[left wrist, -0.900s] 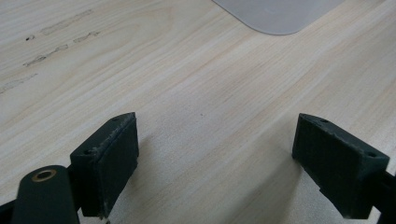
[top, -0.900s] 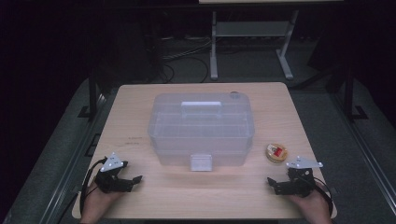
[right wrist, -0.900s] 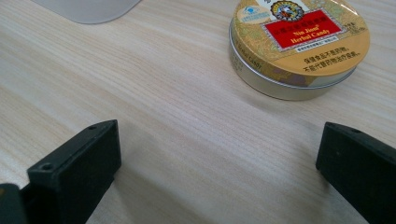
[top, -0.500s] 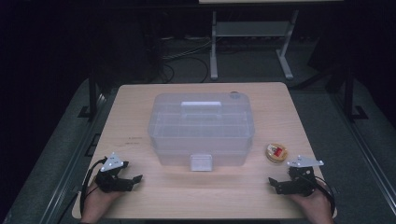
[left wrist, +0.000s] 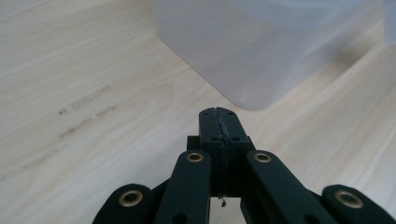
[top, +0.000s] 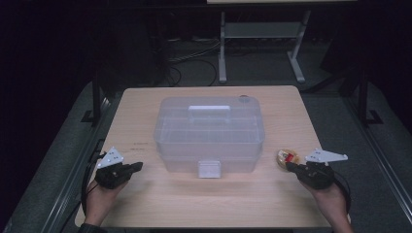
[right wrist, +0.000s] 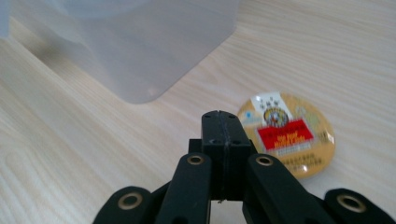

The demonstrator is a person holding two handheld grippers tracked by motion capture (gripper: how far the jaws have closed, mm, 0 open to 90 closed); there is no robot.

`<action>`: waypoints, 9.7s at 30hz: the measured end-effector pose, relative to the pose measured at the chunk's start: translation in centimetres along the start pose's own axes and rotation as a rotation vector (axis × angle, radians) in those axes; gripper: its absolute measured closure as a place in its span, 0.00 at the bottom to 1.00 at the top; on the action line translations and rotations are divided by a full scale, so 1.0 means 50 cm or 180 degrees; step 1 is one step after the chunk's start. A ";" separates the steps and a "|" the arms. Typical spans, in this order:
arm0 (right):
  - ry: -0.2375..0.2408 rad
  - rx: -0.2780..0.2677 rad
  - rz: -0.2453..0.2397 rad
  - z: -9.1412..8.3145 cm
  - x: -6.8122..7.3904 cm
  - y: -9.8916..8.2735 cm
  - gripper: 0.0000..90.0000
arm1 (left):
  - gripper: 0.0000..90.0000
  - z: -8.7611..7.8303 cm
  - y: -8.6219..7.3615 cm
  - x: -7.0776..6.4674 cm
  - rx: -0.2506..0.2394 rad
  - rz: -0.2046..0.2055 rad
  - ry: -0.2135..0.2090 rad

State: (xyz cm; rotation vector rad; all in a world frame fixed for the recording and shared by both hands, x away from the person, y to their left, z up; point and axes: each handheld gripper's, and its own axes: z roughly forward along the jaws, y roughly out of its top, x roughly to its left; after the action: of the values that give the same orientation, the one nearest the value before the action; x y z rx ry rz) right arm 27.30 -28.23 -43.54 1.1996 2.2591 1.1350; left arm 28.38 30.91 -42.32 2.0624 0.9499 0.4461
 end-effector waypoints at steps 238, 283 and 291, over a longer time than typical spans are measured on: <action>0.1262 -0.0468 -0.0651 -0.015 0.071 0.300 0.57 | 0.27 -0.017 -0.032 -0.029 0.0081 -0.0056 -0.0346; 0.1668 -0.0243 -0.1147 0.052 0.164 0.359 0.77 | 0.26 -0.015 -0.032 -0.029 0.0083 -0.0021 -0.0365; 0.1682 -0.0288 -0.1165 0.053 0.160 0.360 0.83 | 0.26 -0.014 -0.033 -0.030 0.0084 0.0000 -0.0363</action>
State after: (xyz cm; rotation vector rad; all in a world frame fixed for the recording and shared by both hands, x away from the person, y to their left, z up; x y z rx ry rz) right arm 33.88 -14.65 -30.62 0.4457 2.6146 1.5053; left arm 26.22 30.79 -43.16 2.0881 0.8921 0.3137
